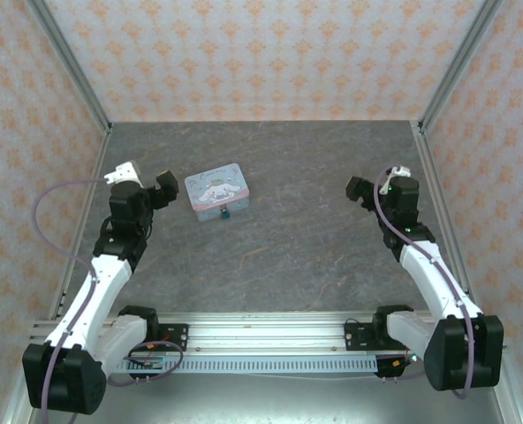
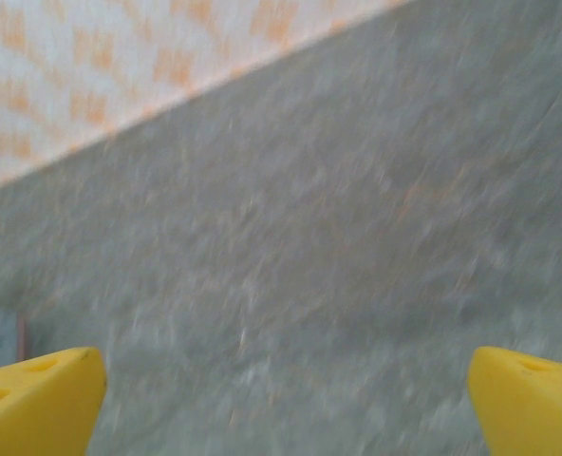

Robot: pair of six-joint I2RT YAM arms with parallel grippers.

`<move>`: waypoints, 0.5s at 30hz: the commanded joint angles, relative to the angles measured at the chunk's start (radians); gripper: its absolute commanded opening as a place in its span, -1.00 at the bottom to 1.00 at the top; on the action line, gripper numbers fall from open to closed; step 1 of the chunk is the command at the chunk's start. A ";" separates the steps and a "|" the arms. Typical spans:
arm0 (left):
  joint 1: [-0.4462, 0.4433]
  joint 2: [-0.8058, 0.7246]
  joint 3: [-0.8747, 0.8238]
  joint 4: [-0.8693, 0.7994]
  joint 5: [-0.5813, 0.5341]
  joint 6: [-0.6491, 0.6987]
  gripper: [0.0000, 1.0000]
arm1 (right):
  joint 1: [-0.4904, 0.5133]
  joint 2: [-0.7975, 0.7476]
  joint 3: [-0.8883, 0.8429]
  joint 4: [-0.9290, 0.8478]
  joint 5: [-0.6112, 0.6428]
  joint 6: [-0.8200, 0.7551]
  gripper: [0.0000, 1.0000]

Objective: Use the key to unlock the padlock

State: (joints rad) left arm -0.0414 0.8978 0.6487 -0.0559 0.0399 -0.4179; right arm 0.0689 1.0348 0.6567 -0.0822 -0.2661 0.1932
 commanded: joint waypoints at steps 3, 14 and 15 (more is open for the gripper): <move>-0.111 -0.024 -0.074 -0.110 0.230 -0.283 0.91 | 0.096 0.017 0.004 -0.283 -0.122 0.094 0.75; -0.461 0.108 -0.052 0.027 0.151 -0.386 0.85 | 0.336 0.202 -0.032 -0.324 -0.098 0.171 0.28; -0.471 0.123 -0.043 0.030 0.149 -0.384 0.85 | 0.348 0.217 -0.026 -0.333 -0.092 0.170 0.25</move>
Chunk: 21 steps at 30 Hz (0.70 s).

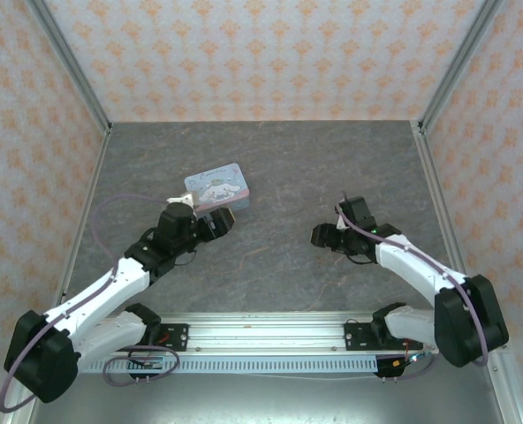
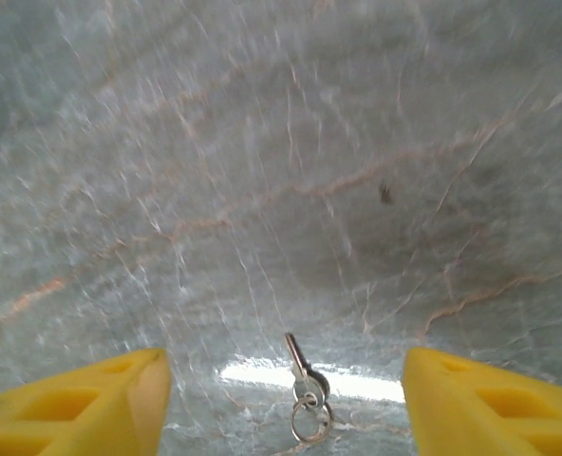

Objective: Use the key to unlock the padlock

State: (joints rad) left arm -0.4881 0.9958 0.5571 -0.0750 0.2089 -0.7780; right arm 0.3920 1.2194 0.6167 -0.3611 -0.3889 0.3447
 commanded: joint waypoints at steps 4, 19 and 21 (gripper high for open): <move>-0.050 0.074 0.074 0.075 -0.025 -0.031 0.85 | 0.069 0.079 0.034 -0.100 0.077 0.030 0.11; -0.071 0.092 0.088 0.037 -0.064 -0.023 0.86 | 0.136 0.180 0.067 -0.093 0.103 0.059 -0.29; -0.071 0.089 0.090 0.031 -0.069 -0.023 0.86 | 0.146 0.190 0.076 -0.096 0.112 0.059 -0.31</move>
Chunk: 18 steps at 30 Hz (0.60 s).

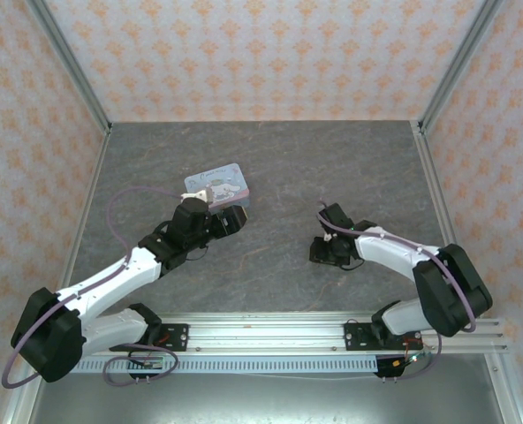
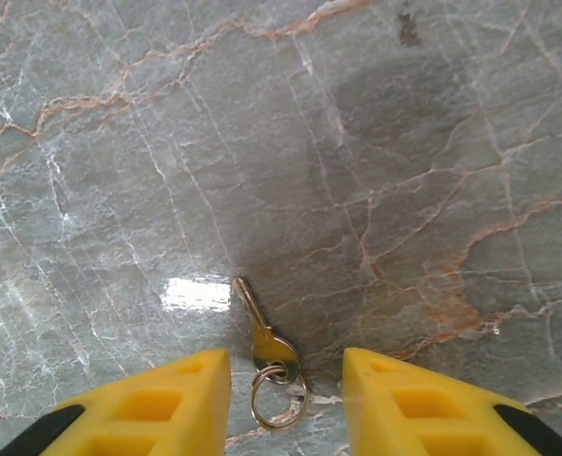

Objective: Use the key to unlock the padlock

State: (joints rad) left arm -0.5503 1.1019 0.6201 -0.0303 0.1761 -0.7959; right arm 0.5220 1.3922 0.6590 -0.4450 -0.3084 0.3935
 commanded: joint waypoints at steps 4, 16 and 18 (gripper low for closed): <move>-0.008 -0.022 0.027 -0.023 -0.041 -0.005 0.86 | 0.039 0.041 0.052 -0.024 0.053 0.013 -0.36; -0.009 -0.040 0.023 -0.053 -0.062 -0.003 0.87 | 0.087 0.101 0.082 -0.036 0.089 0.024 -0.63; -0.009 -0.043 0.023 -0.059 -0.065 -0.001 0.87 | 0.088 0.100 0.082 -0.037 0.090 0.021 -0.70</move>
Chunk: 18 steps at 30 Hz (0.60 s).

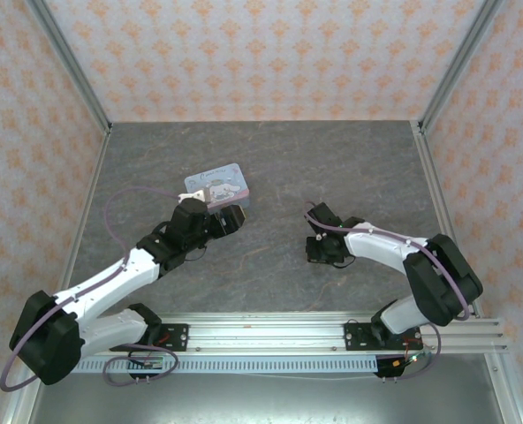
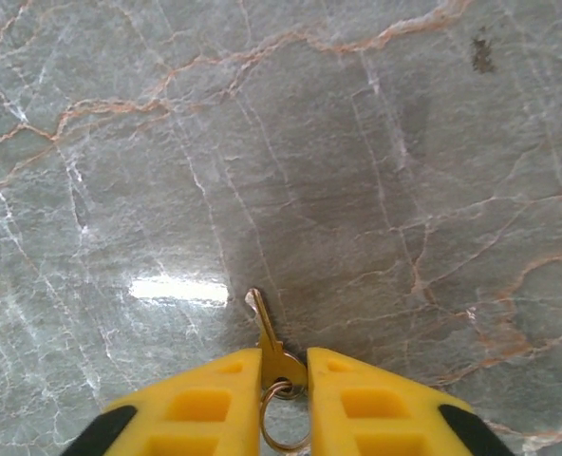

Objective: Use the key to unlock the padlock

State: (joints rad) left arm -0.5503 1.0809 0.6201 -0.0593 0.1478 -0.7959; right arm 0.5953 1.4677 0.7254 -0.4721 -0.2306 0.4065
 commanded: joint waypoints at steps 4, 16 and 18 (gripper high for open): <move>-0.008 -0.032 0.021 -0.039 -0.043 0.000 0.88 | 0.015 0.014 0.017 -0.018 0.017 0.001 -0.84; -0.009 -0.044 0.024 0.047 0.032 -0.079 0.88 | 0.014 -0.126 -0.026 0.088 -0.056 0.016 -1.00; -0.008 -0.041 0.030 0.079 0.060 -0.100 0.87 | 0.014 -0.165 -0.045 0.137 -0.087 0.034 -1.00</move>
State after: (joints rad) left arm -0.5503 1.0534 0.6201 -0.0441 0.1688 -0.8486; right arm 0.6037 1.3594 0.7040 -0.4110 -0.2771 0.4118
